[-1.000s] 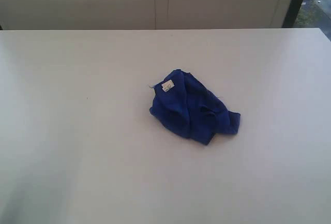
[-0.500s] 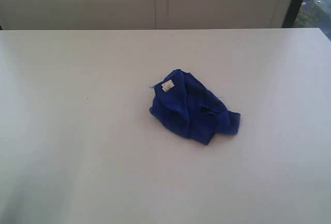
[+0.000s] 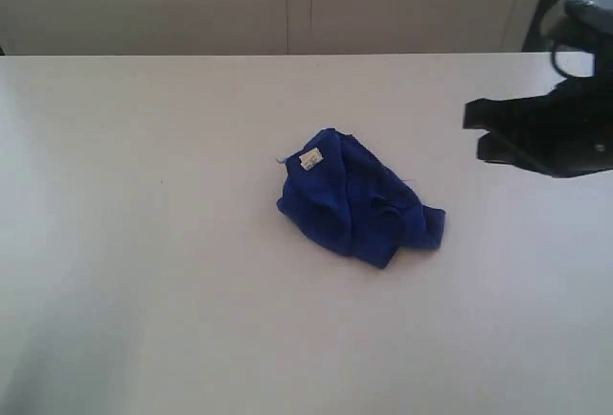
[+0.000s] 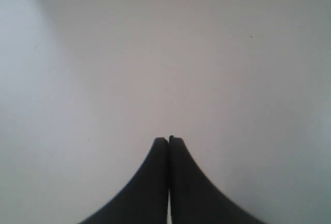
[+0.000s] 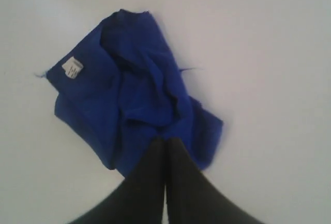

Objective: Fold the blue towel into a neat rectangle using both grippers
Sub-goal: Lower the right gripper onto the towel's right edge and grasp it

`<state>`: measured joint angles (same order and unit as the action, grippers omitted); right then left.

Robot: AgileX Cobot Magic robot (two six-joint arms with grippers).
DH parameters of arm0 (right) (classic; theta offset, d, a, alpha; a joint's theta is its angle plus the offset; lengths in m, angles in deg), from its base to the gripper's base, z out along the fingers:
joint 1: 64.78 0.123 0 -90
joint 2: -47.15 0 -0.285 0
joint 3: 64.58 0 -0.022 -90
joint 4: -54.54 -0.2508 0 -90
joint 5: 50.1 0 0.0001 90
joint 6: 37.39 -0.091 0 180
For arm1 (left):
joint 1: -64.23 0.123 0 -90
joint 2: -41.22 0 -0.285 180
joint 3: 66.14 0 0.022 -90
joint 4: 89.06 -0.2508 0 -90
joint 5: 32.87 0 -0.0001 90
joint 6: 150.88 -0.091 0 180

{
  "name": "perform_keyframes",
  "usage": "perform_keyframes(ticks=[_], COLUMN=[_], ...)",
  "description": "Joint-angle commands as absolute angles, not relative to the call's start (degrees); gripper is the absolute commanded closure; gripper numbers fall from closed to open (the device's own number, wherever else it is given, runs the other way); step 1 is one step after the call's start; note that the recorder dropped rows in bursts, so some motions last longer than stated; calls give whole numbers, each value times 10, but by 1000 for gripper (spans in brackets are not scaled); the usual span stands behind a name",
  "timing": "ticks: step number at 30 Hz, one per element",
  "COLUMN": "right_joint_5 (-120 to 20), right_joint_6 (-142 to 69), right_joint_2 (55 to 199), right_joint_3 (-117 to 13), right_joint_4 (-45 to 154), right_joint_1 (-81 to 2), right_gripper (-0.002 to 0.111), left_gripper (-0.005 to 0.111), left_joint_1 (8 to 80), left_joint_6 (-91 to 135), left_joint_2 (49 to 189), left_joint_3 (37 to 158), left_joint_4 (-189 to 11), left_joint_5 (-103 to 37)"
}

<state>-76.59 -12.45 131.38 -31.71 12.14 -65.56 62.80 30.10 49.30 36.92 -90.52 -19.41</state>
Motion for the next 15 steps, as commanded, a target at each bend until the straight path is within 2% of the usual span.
perform_keyframes(ticks=[1, 5, 10, 15], right_joint_5=[-758, -720, -693, -686], right_joint_6=[-92, -91, -93, -93], right_joint_2=[1398, 1491, 1540, 1565], right_joint_3=[-353, -389, -392, -393], right_joint_4=[77, 53, 23, -10], right_joint_1=[-613, -592, -592, -592], right_gripper=[108, 107, 89, 86], left_gripper=[107, 107, 107, 107], left_joint_1=[630, 630, 630, 630], left_joint_6=[305, 305, 305, 305], left_joint_2=[490, 490, 490, 490], left_joint_3=[366, 366, 366, 366], left_joint_4=[-904, -904, -904, -904], left_joint_5=[-196, -196, -196, -196])
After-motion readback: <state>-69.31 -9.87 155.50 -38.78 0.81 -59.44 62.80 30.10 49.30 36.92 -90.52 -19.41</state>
